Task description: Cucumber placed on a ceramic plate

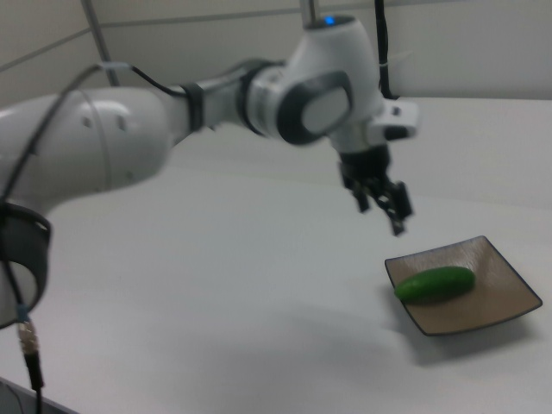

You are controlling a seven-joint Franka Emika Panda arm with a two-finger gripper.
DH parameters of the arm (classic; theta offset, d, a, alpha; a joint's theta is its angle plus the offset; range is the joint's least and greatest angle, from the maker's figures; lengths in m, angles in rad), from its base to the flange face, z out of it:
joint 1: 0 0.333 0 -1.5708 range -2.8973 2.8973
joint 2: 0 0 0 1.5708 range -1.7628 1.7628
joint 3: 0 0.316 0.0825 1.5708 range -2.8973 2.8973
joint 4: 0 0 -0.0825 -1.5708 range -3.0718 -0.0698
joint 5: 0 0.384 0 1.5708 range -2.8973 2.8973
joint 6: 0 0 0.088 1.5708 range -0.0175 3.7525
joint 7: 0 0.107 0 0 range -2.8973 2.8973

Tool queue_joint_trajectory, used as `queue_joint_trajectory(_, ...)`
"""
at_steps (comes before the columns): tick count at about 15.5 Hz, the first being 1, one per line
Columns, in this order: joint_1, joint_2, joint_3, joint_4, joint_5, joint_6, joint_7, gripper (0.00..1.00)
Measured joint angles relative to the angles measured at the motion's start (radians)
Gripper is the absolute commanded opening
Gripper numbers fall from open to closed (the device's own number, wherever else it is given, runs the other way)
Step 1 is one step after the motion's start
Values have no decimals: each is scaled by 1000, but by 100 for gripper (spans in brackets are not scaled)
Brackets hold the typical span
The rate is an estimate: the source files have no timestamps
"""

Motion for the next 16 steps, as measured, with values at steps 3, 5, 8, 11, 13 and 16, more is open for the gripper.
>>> queue_joint_trajectory(3,58,-80,7,-6,22,-142,-13,100)
queue_joint_trajectory(5,109,-130,11,-36,24,-184,-21,100)
queue_joint_trajectory(8,198,-223,15,-137,25,-190,-27,100)
queue_joint_trajectory(11,304,-334,19,-263,25,-178,-27,100)
queue_joint_trajectory(13,357,-380,19,-319,25,-159,-13,100)
queue_joint_trajectory(16,389,-404,19,-353,25,-147,-8,100)
